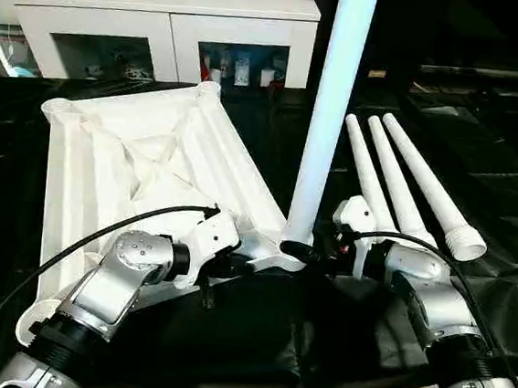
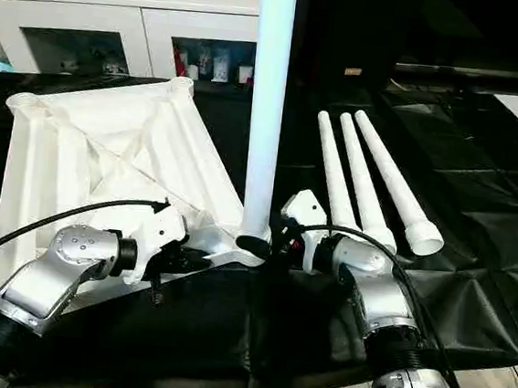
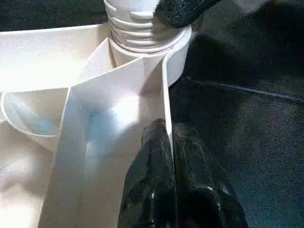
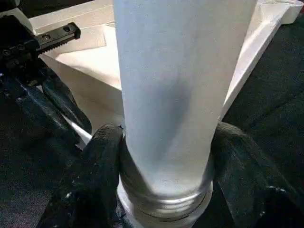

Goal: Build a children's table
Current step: Rotate leg to tighten

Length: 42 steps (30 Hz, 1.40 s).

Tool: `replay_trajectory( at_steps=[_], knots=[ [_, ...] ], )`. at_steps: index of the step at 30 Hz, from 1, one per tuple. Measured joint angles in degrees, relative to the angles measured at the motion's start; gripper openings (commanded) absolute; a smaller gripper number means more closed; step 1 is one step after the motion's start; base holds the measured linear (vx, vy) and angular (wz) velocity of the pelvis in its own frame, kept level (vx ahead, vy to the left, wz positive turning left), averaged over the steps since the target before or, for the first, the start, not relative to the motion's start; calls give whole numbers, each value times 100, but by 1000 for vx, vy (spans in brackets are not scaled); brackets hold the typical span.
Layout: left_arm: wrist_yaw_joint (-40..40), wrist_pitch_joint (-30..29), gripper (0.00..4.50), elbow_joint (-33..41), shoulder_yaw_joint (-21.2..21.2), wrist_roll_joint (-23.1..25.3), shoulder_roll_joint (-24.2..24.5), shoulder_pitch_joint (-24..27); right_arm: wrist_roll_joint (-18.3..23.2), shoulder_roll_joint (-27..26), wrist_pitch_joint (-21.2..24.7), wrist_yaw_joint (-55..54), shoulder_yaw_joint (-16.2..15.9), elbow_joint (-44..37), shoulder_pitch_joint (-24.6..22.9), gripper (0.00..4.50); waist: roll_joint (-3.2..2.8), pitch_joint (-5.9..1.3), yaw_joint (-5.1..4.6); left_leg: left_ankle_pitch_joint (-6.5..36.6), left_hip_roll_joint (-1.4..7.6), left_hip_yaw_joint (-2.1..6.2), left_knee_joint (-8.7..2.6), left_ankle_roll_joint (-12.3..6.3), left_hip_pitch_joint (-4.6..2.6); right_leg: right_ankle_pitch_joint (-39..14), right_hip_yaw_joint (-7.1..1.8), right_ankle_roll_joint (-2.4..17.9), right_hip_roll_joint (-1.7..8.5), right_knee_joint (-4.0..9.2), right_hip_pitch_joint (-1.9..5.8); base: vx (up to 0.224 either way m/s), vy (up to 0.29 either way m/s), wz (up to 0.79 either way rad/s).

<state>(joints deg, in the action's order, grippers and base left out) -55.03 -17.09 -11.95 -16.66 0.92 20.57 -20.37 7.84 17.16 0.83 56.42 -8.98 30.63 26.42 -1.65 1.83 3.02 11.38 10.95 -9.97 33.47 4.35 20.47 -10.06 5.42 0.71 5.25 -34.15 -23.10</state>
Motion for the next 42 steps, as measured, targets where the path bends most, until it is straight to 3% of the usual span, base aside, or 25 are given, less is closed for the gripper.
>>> replay_trajectory(
  at_steps=[5, 12, 19, 26, 29, 34, 38, 40, 42],
  knots=[
    [169, -59, 0, -51, 12, 32, -59, -17, 13, -243, -24, -422, 128, 4, -135, 249, 1, -1, -22, 1, 0, 0, 3, 3, -23, 4, -1, 6, 0, -2, 18, 0, 0, 0],
    [1520, -548, 0, -900, 101, 432, -975, -656, 43, -1451, 107, -2973, 882, 639, 143, 241, 2, -4, -117, 3, -9, 0, 15, 8, -51, -5, -11, -12, 2, 13, 45, 0, 0, 0],
    [2558, -735, 0, -1516, 124, 595, -1653, -1083, -25, -2162, 118, -4921, 1275, 1138, 587, 230, -1, -11, -111, 3, -13, 1, 12, 8, -49, -7, -10, -14, 3, 36, 53, 0, 0, 0],
    [2624, -473, 0, -1689, 108, 612, -1712, -1137, -179, -2227, -42, -5225, 1293, 1317, 697, 230, -16, -22, -104, 3, -15, 1, 6, 8, -44, -5, -10, -15, 3, 61, 66, 0, 0, 0],
    [2528, -323, 0, -1710, 102, 607, -1664, -1121, -182, -2209, -124, -5159, 1292, 1334, 694, 300, -16, -21, -105, 3, -14, 2, -1, 8, -43, -5, -9, -16, 3, 61, 63, 0, 0, 0],
    [2469, -39, 0, -1723, 94, 600, -1660, -1090, -165, -2157, -138, -5184, 1309, 1317, 630, 339, -10, -13, -71, 2, -13, 1, -23, 6, -29, 12, -9, -14, 2, 60, 33, 0, 0, 0],
    [2512, 363, 0, -1745, 66, 546, -1724, -1064, -208, -2020, 31, -5274, 1293, 641, 160, 339, 12, 16, 81, -12, -3, -3, -39, -8, 22, 35, 1, 3, 2, 58, -3, 0, 0, 0],
    [2623, 518, 45, -1815, 138, 510, -1819, -1076, -249, -1928, 140, -5221, 1261, 173, -44, 346, 11, 21, 121, -39, 2, -5, -35, -8, 55, 33, 1, -2, 2, 57, -24, 0, 0, 0],
    [2700, 652, 58, -1805, 388, 282, -1912, -1113, -270, -1802, 246, -5148, 1246, -342, -227, 346, 31, 38, 145, -68, 2, -6, -26, -47, 78, 32, -1, -5, 2, 60, -38, 0, 0, 0]
  ],
)
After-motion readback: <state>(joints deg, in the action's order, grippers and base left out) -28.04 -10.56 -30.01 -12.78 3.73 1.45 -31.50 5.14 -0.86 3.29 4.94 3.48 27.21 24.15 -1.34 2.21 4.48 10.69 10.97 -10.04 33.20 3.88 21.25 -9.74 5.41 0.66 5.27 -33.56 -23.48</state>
